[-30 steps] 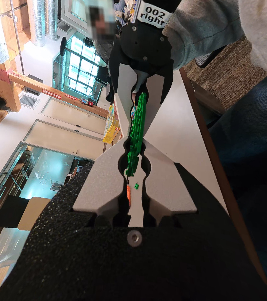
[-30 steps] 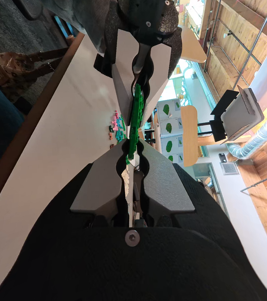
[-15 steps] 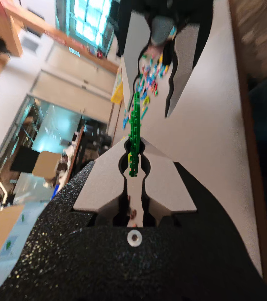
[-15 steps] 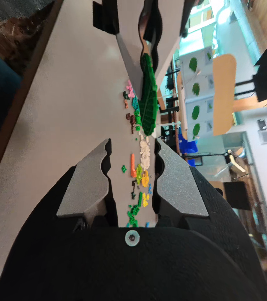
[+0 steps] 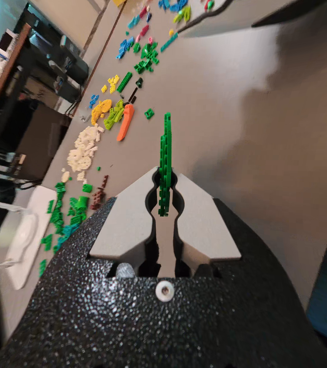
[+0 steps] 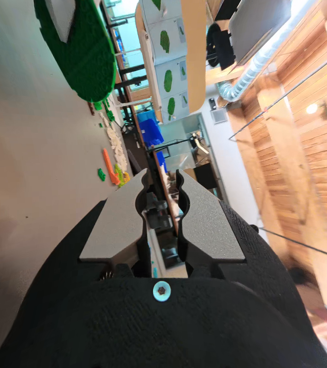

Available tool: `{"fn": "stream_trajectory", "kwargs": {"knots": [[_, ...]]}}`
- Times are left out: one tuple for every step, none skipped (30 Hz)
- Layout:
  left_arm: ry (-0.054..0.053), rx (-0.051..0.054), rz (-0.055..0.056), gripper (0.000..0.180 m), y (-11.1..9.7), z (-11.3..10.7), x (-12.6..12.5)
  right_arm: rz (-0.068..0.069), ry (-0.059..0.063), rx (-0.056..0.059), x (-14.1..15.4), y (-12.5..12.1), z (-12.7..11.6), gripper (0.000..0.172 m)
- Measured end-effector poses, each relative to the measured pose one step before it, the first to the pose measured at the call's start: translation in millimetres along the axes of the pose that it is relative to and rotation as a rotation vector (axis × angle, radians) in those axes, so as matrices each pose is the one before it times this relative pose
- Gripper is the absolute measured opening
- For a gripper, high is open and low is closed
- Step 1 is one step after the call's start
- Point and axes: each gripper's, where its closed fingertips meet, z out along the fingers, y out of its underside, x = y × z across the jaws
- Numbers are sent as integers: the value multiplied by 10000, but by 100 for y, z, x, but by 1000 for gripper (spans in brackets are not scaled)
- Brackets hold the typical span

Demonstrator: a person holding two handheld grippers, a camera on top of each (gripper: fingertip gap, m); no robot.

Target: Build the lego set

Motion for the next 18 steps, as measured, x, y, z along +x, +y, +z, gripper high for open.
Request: {"fn": "stream_trajectory", "kwargs": {"knots": [[208,197,-342,5,-160,-114,51,-286,102,124,-42,-456,-86,25],[132,159,-224,5,-104,-84,12,-246,-19,154,-260,-500,-121,24],[63,77,-149,5,-23,-62,-21,-332,-56,137,-358,-453,-102,24],[46,28,-63,5,30,-21,3,-435,-59,111,-396,-372,-62,23],[15,6,-12,5,33,-17,9,-461,-34,101,-362,-333,-57,23],[-5,1,9,5,3,-8,9,-398,-38,94,-314,-301,-31,22],[16,1,4,5,-20,2,45,-267,-53,76,-269,-266,-28,21],[43,6,-11,5,-27,16,84,-152,-16,47,-126,-190,-23,21],[51,27,-33,5,-51,-2,94,-59,-13,32,-59,-123,-9,20],[-3,44,-38,5,-63,-7,1,-1,-30,3,-69,-17,-11,20],[-67,29,2,5,-19,-13,-94,11,-10,-50,-14,112,20,19],[-116,7,60,5,16,-14,-163,30,-8,-51,4,135,21,19],[-209,-6,142,5,43,-7,-261,51,-19,-49,-14,141,22,19],[-371,-1,270,5,42,-29,-424,51,-6,-75,12,159,19,18],[-546,-14,427,5,29,-64,-594,44,7,-61,35,130,31,18],[-839,-7,721,5,-44,-157,-855,34,18,-40,55,92,6,18],[-1392,158,1226,5,-360,-440,-1329,19,49,-43,102,75,-5,18],[-1620,216,1752,5,-526,-596,-1376,23,45,-28,105,41,-9,18]]}}
